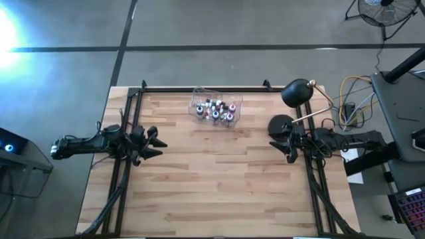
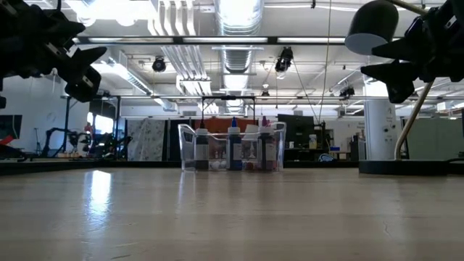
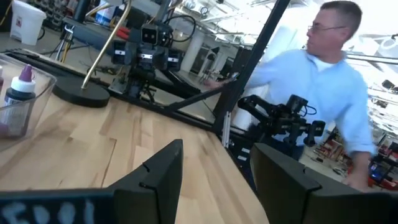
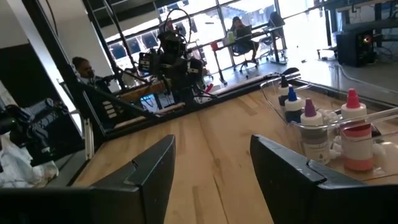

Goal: Pick & Place food coloring
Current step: Return to Home Position

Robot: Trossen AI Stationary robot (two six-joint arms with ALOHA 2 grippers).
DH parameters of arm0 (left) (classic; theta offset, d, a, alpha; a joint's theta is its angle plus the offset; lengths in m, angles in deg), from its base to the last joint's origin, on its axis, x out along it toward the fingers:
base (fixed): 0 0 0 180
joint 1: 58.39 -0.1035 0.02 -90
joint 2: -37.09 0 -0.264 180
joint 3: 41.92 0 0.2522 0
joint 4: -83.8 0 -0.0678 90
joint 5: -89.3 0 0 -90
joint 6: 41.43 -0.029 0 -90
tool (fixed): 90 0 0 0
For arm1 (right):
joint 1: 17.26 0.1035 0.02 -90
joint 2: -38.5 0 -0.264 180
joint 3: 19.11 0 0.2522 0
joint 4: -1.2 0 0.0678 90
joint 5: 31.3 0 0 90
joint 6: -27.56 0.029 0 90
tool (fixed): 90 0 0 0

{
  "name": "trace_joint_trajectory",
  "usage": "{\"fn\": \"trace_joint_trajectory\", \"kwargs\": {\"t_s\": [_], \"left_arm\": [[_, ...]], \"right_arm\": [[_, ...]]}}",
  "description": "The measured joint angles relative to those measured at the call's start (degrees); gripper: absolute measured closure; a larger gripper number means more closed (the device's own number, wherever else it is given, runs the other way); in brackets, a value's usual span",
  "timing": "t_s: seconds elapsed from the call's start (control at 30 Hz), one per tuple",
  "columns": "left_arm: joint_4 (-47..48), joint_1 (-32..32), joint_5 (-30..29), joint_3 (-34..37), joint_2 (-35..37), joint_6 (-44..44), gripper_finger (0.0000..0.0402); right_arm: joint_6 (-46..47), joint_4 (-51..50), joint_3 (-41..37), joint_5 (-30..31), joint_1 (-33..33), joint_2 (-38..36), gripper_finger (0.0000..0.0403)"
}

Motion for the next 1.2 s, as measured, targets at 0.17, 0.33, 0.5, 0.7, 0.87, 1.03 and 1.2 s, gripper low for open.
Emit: {"fn": "trace_joint_trajectory", "kwargs": {"t_s": [0.17, 0.33, 0.5, 0.7, 0.87, 1.03, 1.2], "left_arm": [[0.61, 0.01, 0.0, 0.05, 0.0, 0.0, 0.0239], [0.63, 0.02, 0.0, 0.07, -0.02, 0.0, 0.0239], [0.68, 0.0, 0.0, 0.09, 0.0, 0.0, 0.0239], [0.74, 0.02, 0.0, 0.11, 0.0, 0.0, 0.0239], [0.81, 0.0, 0.0, 0.13, 0.0, 0.0, 0.0239], [0.81, 0.0, 0.0, 0.14, 0.0, 0.0, 0.0239], [0.79, 0.01, 0.0, 0.18, 0.0, 0.0, 0.0239]], "right_arm": [[0.02, 0.0, 0.0, 0.0, 0.0, 0.0, 0.0202], [0.0, 0.0, 0.0, 0.02, 0.0, 0.0, 0.0202], [0.0, 0.0, 0.0, 0.02, 0.0, 0.0, 0.0202], [0.0, 0.0, 0.0, 0.02, 0.0, 0.0, 0.0202], [0.0, 0.0, 0.0, 0.02, 0.0, 0.0, 0.0202], [0.0, 0.0, 0.0, 0.02, 0.0, 0.0, 0.0202], [0.0, 0.0, 0.0, 0.02, 0.0, 0.0, 0.0202]]}}
